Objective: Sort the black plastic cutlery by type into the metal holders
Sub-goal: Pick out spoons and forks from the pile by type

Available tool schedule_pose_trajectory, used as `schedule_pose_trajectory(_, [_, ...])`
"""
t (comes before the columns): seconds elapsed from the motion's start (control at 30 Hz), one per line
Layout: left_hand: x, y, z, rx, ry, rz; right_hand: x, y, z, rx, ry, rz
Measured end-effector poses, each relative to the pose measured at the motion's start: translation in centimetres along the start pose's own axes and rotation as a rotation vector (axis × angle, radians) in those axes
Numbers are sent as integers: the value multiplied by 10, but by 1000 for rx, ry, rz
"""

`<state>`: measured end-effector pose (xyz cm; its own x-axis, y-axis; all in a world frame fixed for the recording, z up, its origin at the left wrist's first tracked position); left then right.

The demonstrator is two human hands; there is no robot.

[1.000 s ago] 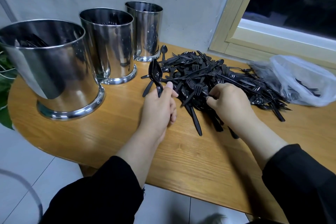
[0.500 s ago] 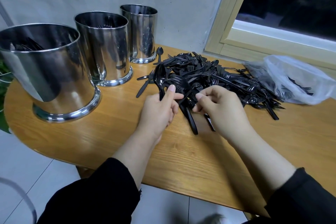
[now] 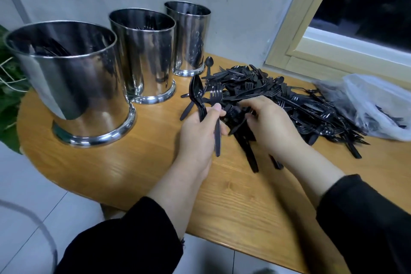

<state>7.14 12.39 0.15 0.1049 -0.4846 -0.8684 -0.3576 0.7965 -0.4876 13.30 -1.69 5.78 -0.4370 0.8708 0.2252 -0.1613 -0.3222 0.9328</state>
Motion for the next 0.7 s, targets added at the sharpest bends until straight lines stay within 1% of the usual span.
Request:
schedule_pose_trajectory(0.1, [-1,5,0,-42,-9,-50,-6,-16,21,130,110,-195])
schedule_pose_trajectory(0.17, [-1,6,0,-57,-7,-70,-6,-22,28,164,176,-276])
schedule_pose_trajectory(0.3, [-2,5,-1,-56,-10,-87,-5,-20,25,99,247,-306])
schedule_pose_trajectory(0.37, [-2,6,0,-54,-13,-78,-6,-11,20,9,253,-238])
schedule_pose_trajectory(0.43, [-1,6,-1,-48,-17,-59,-3,11,15,-132,230,-124])
schedule_pose_trajectory(0.5, [-1,6,-2,-38,-26,-30,3,42,9,-297,153,51])
schedule_pose_trajectory(0.53, [-1,5,-2,-33,-33,-16,4,56,6,-338,79,154])
schedule_pose_trajectory(0.57, [-1,4,-2,-30,-40,-5,6,64,4,-319,9,262])
schedule_pose_trajectory(0.6, [-2,3,-1,-27,-48,-2,9,66,3,-256,-49,360])
schedule_pose_trajectory(0.67, [-2,1,-2,-15,-56,-2,18,60,-2,-85,-76,469])
schedule_pose_trajectory(0.7, [-2,1,-2,-8,-55,14,23,55,-5,-26,-71,487])
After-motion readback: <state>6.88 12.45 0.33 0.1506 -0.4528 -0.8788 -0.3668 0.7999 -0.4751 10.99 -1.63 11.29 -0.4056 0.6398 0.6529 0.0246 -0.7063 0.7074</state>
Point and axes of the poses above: each hand's wrist, its own z-axis towards the middle knuckle, its own y-axis out of the back of the hand, x = y × z, the point moved 6 cm from there along z, towards the middle knuckle, and after that the axes turned 6 degrees about -z, right-handed, at the moved point
